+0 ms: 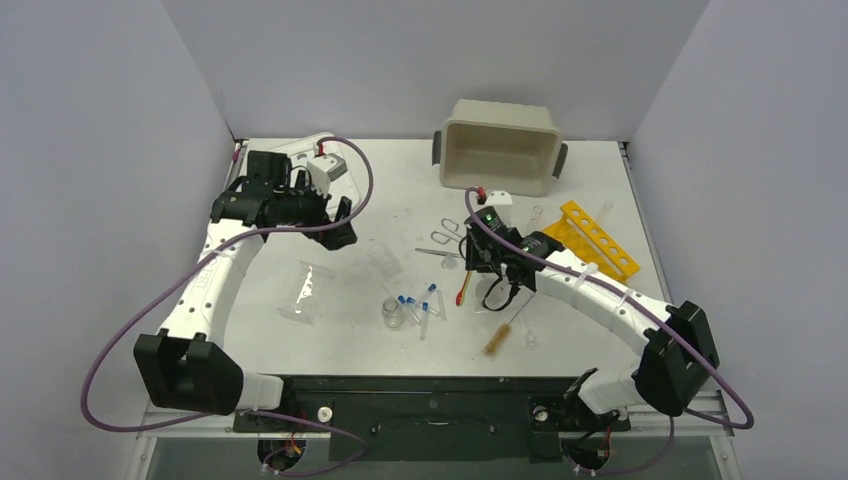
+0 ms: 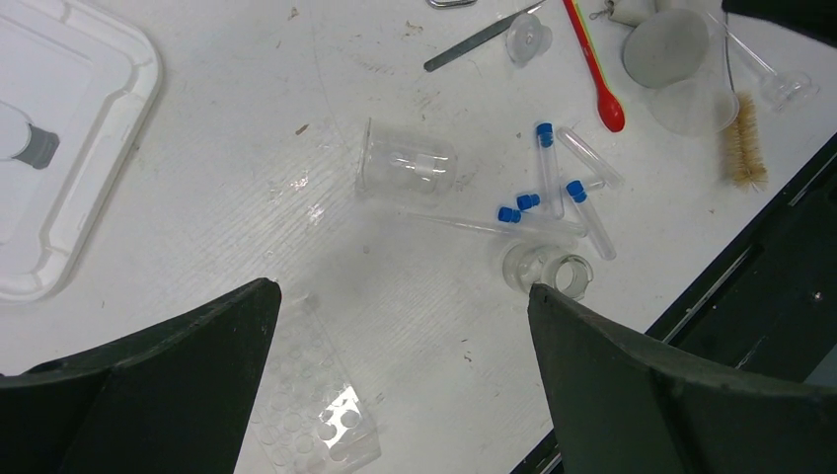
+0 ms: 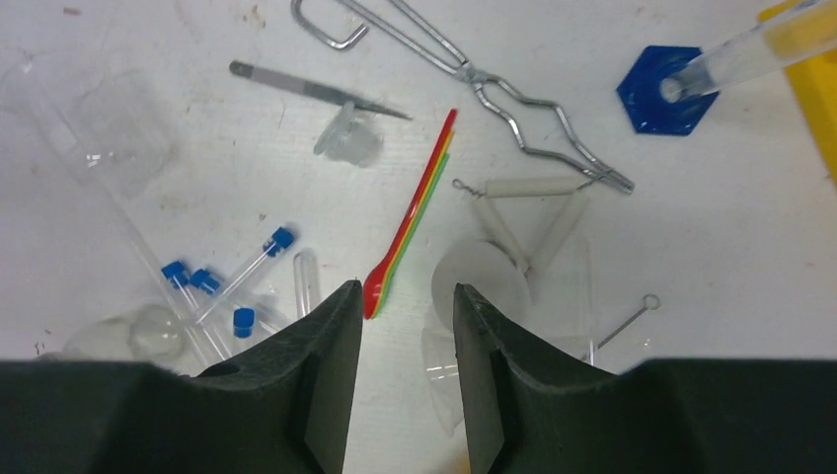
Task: Organize the chemistry lab equipment
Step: Pick up the test tube at the center of the board.
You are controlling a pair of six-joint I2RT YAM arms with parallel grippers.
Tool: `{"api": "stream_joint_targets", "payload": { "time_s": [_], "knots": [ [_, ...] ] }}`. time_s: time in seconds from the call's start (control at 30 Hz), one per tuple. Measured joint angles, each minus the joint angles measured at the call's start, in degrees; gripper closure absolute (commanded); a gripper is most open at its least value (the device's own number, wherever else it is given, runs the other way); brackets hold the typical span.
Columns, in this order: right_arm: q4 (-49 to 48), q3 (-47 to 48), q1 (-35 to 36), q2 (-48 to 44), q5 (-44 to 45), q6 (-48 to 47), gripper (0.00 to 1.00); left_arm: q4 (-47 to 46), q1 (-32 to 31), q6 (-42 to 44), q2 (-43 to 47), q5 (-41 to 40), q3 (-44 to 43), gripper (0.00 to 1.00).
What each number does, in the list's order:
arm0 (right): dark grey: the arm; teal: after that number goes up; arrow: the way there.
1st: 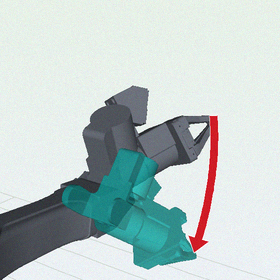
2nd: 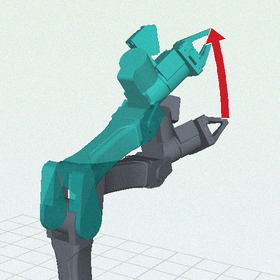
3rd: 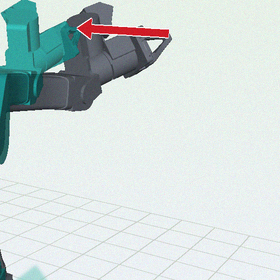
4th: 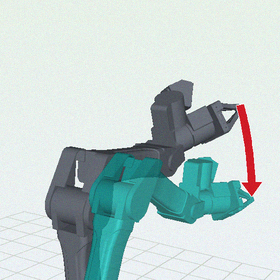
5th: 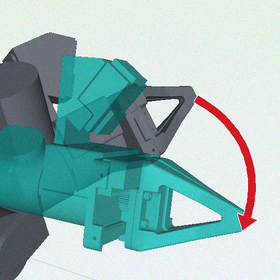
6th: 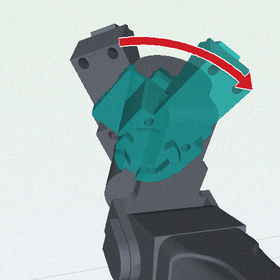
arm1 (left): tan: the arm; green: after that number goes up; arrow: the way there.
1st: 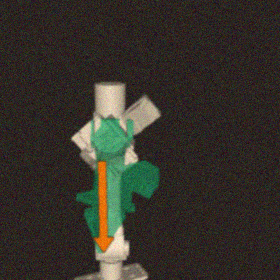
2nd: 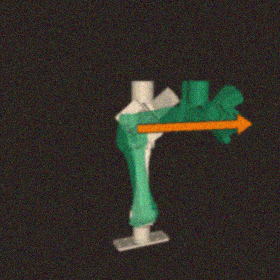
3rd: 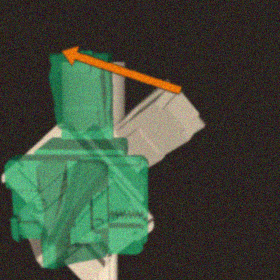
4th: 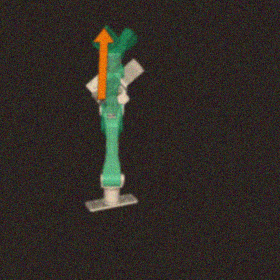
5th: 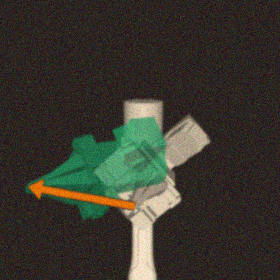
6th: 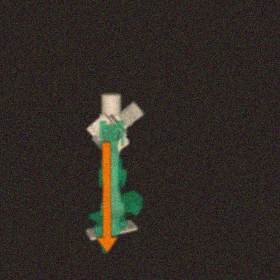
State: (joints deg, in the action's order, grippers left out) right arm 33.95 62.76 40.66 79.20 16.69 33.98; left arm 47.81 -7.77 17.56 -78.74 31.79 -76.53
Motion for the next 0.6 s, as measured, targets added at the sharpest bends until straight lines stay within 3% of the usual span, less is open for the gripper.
{"api": "stream_joint_targets", "payload": {
  "time_s": [0.23, 0.6],
  "knots": [
    [-0.7, -1.2, 3.7, 3.8, -6.7, -0.4, 0.66, 0.2, 0.0, 0.0, 1.8, 0.2, 1.2, 0.03],
    [-2.1, 5.1, 5.9, 22.6, -15.5, -3.1, 0.69, 0.9, 0.0, 0.1, 3.1, 0.0, 1.2, 0.03]
  ]
}}
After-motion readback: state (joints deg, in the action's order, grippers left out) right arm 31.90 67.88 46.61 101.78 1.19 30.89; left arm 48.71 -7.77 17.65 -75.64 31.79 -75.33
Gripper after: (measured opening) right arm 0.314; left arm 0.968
